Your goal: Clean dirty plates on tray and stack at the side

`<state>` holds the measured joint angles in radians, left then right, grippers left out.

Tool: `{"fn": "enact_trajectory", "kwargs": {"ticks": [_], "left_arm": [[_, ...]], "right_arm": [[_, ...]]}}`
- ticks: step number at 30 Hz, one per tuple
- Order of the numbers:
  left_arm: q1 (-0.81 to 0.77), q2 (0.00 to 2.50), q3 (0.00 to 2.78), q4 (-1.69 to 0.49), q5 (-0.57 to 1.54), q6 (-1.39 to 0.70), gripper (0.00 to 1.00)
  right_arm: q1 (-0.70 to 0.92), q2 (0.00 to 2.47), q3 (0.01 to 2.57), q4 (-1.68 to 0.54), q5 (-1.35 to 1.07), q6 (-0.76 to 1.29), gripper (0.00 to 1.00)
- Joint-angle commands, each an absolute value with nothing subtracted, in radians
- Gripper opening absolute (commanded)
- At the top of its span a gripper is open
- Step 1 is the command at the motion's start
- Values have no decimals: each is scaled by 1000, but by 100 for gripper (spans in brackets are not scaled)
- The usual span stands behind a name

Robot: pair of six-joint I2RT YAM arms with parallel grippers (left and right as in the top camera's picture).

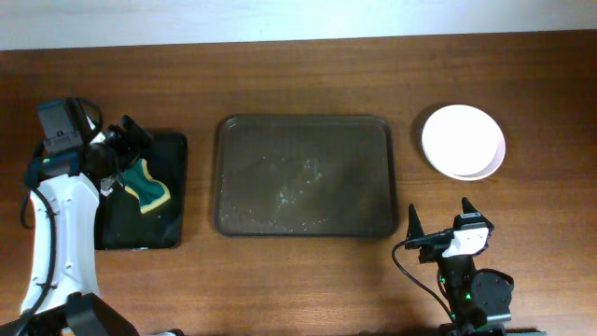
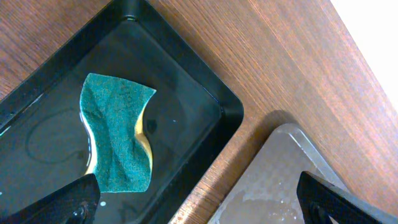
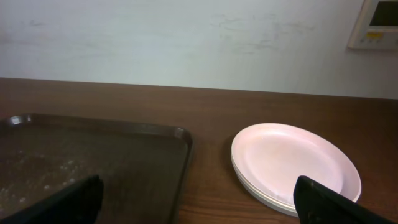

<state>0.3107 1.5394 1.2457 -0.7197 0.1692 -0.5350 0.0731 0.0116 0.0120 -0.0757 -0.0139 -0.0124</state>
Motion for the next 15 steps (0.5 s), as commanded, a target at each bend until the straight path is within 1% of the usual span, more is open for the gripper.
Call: {"fn": "enact_trajectory", "kwargs": {"ticks": [1,6,9,11,13,15], "left_arm": [[315,1549,1251,-720,176,-522,99],[315,1511,1247,-720,176,-522,99],[309,1388,1241,-769,162,-522,99],[273,1292,1201,-771,151,-519,99],[198,1160,1116,-725,142,-415,100],[101,1010,1000,-633,142,-306,99]], "right_arm": [[78,3,6,-82,9,-19,99],[78,4,6,-82,9,-19,98],[78,3,6,-82,9,-19,98],[78,3,6,-82,9,-19,98],[78,3,6,-82,9,-19,98],[78,3,6,-82,9,-19,98]]}}
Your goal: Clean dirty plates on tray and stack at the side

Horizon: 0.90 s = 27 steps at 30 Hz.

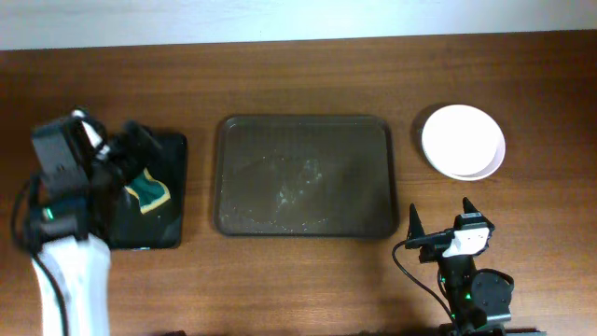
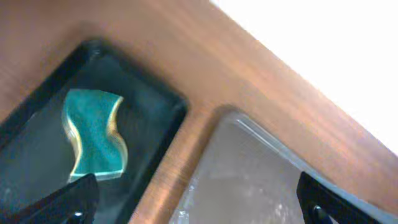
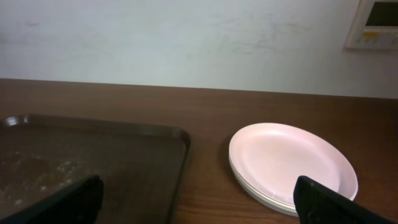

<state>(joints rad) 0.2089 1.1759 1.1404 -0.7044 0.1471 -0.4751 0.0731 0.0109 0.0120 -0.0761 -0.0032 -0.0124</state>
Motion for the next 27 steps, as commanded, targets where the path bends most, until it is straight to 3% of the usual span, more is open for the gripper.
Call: {"fn": "enact_trajectory", "kwargs": {"ticks": [1,5,10,16,23,27], "left_arm": [[62,941,946,-589,143,-260,99],[-57,523,635,-368,114,-184,99],[-53,292,533,-425,107,-184,99],[-33,118,294,-309,56,-114,99],[-30,4,7,141,52,-114,99],[-29,4,9,56,-4,-114,99]], "right_arm": [[78,3,6,-82,9,-19,98],[78,4,6,-82,9,-19,98],[78,4,6,-82,9,-19,98],[78,3,6,-82,9,-19,98],[78,3,6,-82,9,-19,98],[78,3,6,-82,9,-19,98]]}}
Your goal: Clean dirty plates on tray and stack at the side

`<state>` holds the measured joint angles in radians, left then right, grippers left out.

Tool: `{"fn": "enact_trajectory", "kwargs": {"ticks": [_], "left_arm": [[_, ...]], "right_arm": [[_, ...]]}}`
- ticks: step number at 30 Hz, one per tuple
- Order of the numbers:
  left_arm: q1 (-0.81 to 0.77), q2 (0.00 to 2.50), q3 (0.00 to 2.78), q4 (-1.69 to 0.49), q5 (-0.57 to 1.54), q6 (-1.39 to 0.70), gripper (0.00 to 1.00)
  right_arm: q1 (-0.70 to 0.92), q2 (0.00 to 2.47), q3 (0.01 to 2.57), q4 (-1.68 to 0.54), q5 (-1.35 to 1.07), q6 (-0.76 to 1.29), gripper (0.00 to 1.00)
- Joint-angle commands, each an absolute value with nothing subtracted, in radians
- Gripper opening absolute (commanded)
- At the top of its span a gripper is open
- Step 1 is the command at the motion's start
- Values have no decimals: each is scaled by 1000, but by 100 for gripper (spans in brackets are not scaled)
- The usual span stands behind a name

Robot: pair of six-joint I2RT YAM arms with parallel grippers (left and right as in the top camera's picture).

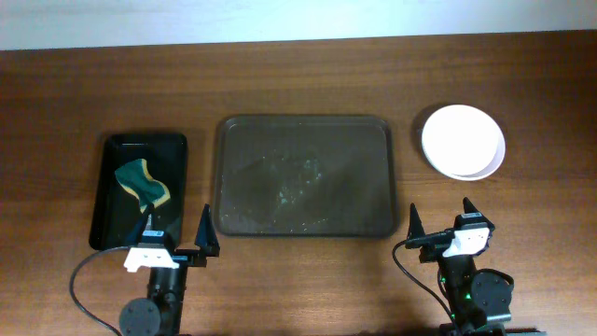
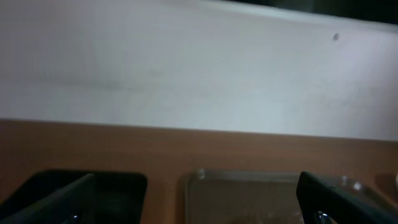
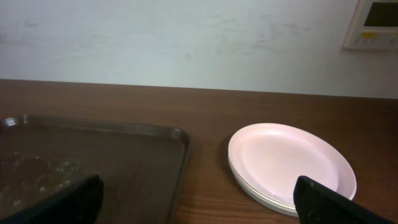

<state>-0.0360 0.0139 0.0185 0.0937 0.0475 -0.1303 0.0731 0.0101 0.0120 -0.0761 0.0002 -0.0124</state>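
Note:
The dark tray (image 1: 303,177) lies mid-table with wet smears and no plates on it; the right wrist view shows its right end (image 3: 93,162). A stack of pale pink plates (image 1: 463,141) sits on the table to its right, also in the right wrist view (image 3: 289,165). My left gripper (image 1: 177,231) stands open and empty at the front edge, left of the tray. My right gripper (image 1: 439,219) is open and empty at the front right, short of the plates. The left wrist view is blurred, showing the tray (image 2: 267,193) dimly.
A black basin (image 1: 173,149) at the left holds a green and yellow sponge (image 1: 142,184). The basin's edge (image 2: 87,186) shows in the left wrist view. A wall runs behind the table.
My left arm was over the black basin at the far left; now it stands low at the front edge, its camera looking level across the table. The right arm and plates are unchanged.
My open left gripper was close over the sponge in the basin. Then it was farther from the sponge, with the basin and tray both in its view. Now it is at the front edge, and the sponge lies in the basin. The plates stayed stacked at the right.

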Motion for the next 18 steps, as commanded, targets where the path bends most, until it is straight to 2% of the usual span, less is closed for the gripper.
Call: {"fn": "enact_trajectory", "kwargs": {"ticks": [1,2,6,18], "left_arm": [[-29,4,9,-4,-36,-114,100],[-29,4,9,-76,-72,-114,99],[-29,5,9,-84,-50,-5,99],[-29,5,9,-82,-49,-6,100]], "right_arm": [[78,3,6,-82,9,-19,98],[78,3,6,-82,9,-19,98],[78,3,6,-82,9,-19,98],[78,3,6,-82,9,-19,98]]}}
